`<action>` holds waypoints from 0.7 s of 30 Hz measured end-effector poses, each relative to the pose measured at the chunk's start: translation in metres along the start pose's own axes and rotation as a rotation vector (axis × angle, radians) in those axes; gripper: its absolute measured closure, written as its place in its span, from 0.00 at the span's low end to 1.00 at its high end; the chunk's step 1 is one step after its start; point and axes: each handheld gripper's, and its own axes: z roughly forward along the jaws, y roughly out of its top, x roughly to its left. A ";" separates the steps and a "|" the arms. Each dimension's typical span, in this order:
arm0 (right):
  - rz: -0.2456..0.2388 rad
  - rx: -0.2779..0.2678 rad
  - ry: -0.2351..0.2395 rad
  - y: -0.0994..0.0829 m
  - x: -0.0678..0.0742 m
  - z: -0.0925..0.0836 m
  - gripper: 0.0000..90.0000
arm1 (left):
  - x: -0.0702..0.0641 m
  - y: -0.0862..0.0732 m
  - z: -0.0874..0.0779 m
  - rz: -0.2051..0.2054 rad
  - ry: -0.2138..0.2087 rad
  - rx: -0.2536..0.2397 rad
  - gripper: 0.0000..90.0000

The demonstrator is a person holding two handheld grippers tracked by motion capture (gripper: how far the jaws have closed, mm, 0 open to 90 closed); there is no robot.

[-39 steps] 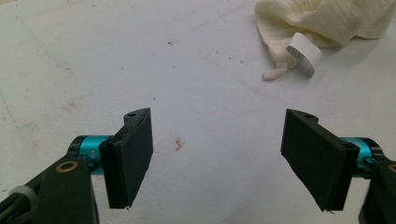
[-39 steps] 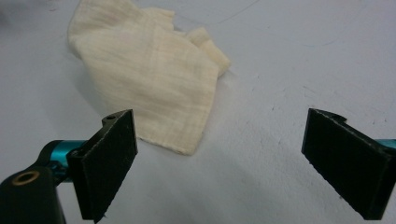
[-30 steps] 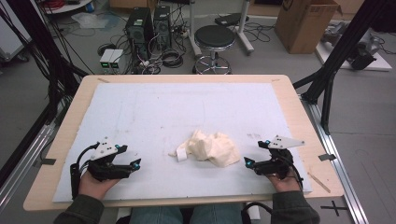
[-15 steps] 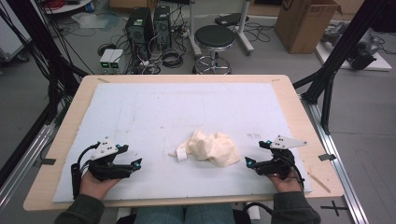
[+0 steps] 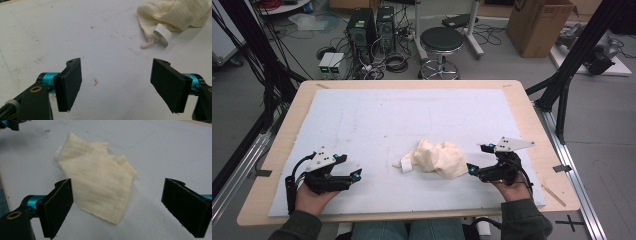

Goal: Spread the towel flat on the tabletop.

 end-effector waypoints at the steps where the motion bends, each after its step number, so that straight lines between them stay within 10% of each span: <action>1: -0.001 0.000 0.011 0.004 0.001 0.002 0.12 | 0.000 0.000 -0.001 0.000 0.004 -0.003 0.28; 21: -0.035 0.151 0.200 0.041 0.030 0.088 0.28 | 0.003 0.000 -0.002 -0.002 0.019 0.000 0.29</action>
